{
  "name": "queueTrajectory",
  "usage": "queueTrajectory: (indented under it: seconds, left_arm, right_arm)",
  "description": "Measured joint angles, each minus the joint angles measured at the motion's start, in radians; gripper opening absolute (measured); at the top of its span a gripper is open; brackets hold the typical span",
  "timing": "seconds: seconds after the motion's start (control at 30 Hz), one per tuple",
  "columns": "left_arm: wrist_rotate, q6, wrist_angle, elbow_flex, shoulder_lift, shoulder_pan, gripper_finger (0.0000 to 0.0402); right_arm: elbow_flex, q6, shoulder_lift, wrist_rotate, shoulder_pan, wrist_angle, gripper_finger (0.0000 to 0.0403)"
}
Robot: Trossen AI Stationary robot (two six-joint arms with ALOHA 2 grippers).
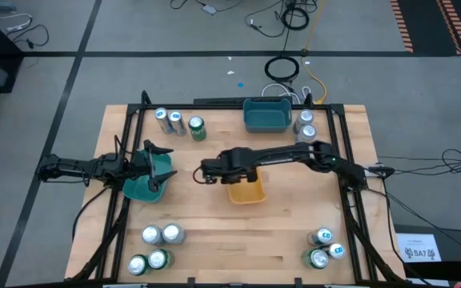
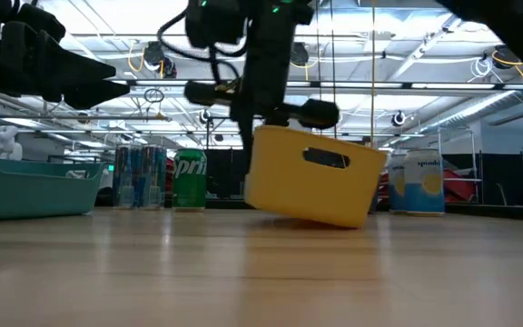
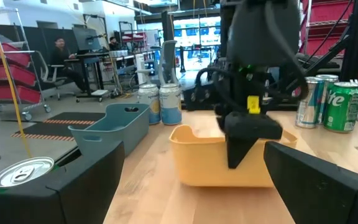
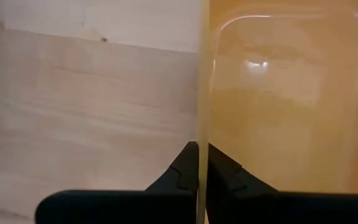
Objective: Sort soda cans
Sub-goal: Move the yellow bin to the center of the table
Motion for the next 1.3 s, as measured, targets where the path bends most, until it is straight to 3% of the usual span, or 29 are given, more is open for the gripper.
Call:
queueTrajectory:
  seconds: [0.3,0.53,1.3]
  left_arm:
    - [0.000,0.000,0.000,0.000,0.000,0.000,0.0393]
    - [0.000,0.000,0.000,0.000,0.000,0.000,0.0393]
    - [0.000,0.000,0.000,0.000,0.000,0.000,0.0393]
  right_arm:
    - [0.014,0.068,0.025,-0.019,-0.012,-0.133,0.0000]
    - [0.014,0.109,0.024,-0.038,-0.012,-0.128,0.0004]
    - [0.013,0.028,0.000,-0.068,-0.010,-0.087,0.0096]
